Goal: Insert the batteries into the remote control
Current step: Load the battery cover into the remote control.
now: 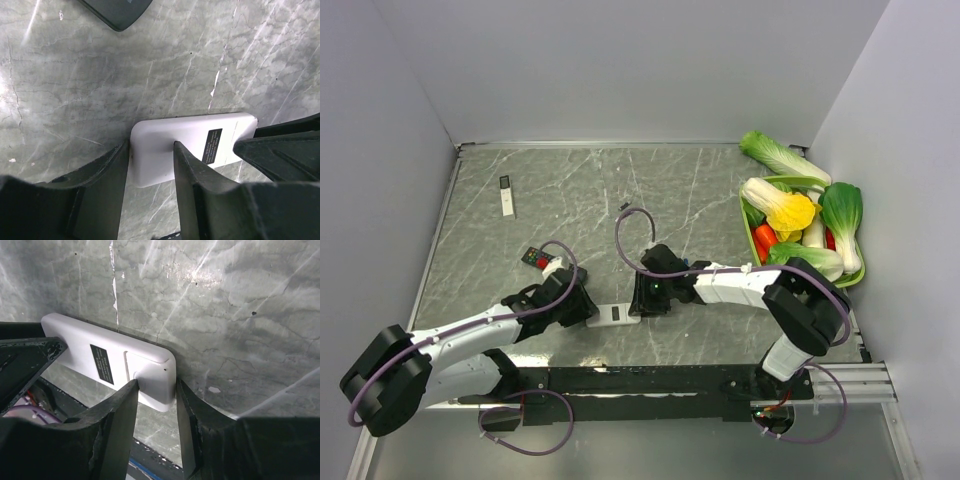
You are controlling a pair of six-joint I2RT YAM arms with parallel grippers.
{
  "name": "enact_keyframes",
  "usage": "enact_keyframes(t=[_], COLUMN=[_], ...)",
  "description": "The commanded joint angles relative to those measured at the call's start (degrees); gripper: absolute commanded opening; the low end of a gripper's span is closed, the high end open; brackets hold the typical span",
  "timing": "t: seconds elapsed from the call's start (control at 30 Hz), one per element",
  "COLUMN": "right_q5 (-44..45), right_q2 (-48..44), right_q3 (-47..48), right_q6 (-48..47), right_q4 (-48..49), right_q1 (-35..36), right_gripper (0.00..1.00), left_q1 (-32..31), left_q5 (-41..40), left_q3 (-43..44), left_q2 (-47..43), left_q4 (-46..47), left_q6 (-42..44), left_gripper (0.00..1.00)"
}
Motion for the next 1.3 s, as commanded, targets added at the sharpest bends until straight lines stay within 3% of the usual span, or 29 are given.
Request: enact_keyframes(t=[0.0,0.4,0.73,0.8,1.07,1.27], right_q5=[2.9,5.7,2.9,0.8,3.0,7.6], right_q2=[0.0,1.3,6.7,8.2,5.2,1.6], right_q3=[1.9,6.3,10.3,10.6,8.2,9.6], right_q6=[-1.5,-4.6,-6.0,-5.5,-4.6,-5.9], right_q4=[-5.7,-10.8,-11.6,-10.9,-11.7,-15.8], right_q1=[1.6,3.8,5.8,5.9,5.8,5.7], right_gripper=[0.44,0.44,0.24,0.24,0.47,0.54], left_q1=[-1.1,-1.1,-1.2,-1.3,-1.3,-1.3], left_q5=[5.0,5.6,8.3,8.9,6.8,4.7], left_q3=[-1.4,-1.1,-1.4,-1.4,-2.3,-2.7], left_q2=[0.9,1.8,2.8,3.3,-0.6,-2.8], left_q4=[1.1,1.8,4.6,5.4,2.9,1.2], left_q6=[-1.8,-1.3,-0.9,-1.0,-2.5,-3.2], left_gripper=[0.45,0.43,0.36,0.35,0.36,0.37])
